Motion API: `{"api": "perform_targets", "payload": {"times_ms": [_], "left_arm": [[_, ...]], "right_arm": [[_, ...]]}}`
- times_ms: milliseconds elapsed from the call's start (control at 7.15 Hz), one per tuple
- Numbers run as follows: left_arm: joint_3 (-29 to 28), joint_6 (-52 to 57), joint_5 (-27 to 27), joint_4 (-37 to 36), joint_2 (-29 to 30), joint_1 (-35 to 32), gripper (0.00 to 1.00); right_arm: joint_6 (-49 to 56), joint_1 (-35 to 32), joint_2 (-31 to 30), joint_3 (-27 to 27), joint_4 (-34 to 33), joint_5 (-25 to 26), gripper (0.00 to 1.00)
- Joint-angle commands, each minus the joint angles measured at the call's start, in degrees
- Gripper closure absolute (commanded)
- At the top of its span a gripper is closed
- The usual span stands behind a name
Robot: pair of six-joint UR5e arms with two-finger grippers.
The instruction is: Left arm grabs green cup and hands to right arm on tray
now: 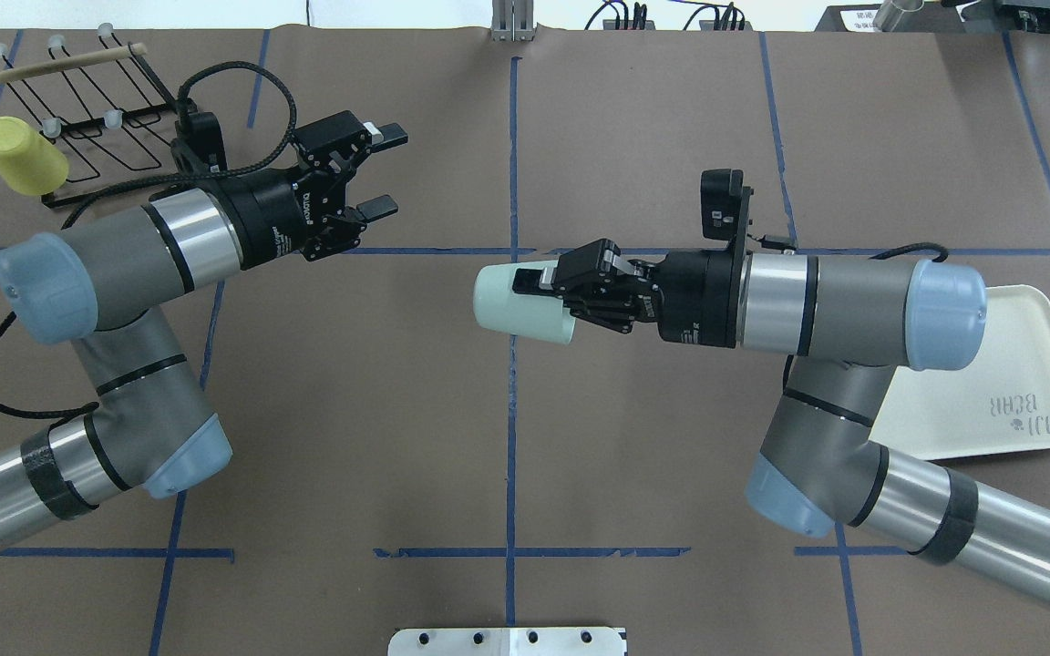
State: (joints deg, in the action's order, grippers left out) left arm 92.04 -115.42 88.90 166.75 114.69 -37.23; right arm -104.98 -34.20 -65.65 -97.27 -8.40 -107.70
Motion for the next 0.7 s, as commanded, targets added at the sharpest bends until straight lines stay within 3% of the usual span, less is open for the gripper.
{"api": "perform_targets", "payload": {"times_ms": [0,280,560], "left_arm": [[0.77,12.26,10.07,-16.02,-0.6,-4.66,0.0],[4.1,25.43,26.16,-28.97,-4.71,-15.37,0.0],[8.83,48.32,36.39,-41.18,-11.81,-24.09,0.0]], "right_arm": [[6.86,-8.04,-0.09,-0.28,-15.59,-9.15,1.0],[23.5,-13.42,0.0,-3.69,-38.85,-15.33,1.0],[43.51,-16.5,0.0,-14.55,-71.58,-15.44,1.0]]}}
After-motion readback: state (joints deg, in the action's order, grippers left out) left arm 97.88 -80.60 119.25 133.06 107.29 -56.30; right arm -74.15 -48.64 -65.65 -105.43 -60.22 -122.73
